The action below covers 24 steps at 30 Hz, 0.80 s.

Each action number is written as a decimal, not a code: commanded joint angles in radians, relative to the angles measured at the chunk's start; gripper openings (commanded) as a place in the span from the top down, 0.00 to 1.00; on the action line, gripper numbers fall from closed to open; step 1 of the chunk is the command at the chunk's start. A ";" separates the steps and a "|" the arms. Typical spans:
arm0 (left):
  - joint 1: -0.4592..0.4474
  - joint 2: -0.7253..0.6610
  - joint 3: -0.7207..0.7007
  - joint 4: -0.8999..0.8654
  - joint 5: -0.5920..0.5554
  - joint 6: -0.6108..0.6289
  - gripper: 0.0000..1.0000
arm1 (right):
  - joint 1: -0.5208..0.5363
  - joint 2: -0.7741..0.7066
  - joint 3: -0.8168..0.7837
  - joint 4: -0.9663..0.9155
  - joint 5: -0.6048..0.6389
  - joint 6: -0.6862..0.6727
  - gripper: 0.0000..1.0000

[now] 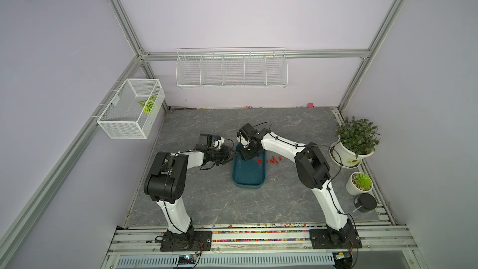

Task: Take the screw protection sleeves out of the storage box
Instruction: Pick up the screw protection sleeve from the storage box.

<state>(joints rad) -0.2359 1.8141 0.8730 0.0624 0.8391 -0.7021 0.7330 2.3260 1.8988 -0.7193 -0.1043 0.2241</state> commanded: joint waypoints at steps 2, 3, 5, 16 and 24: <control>-0.002 0.010 0.015 -0.008 0.006 0.013 0.56 | 0.012 0.046 0.049 -0.068 0.020 0.015 0.56; -0.003 0.010 0.013 -0.008 0.005 0.013 0.56 | 0.014 0.049 0.054 -0.073 0.025 0.016 0.56; -0.003 0.010 0.013 -0.008 0.005 0.013 0.56 | 0.019 0.056 0.065 -0.086 0.035 0.017 0.56; -0.003 0.010 0.012 -0.006 0.007 0.013 0.56 | 0.023 0.067 0.080 -0.120 0.043 0.031 0.64; -0.003 0.009 0.012 -0.006 0.006 0.013 0.56 | 0.023 0.064 0.080 -0.126 0.048 0.034 0.72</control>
<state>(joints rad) -0.2359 1.8141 0.8730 0.0624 0.8391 -0.7021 0.7486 2.3650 1.9724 -0.8036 -0.0704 0.2497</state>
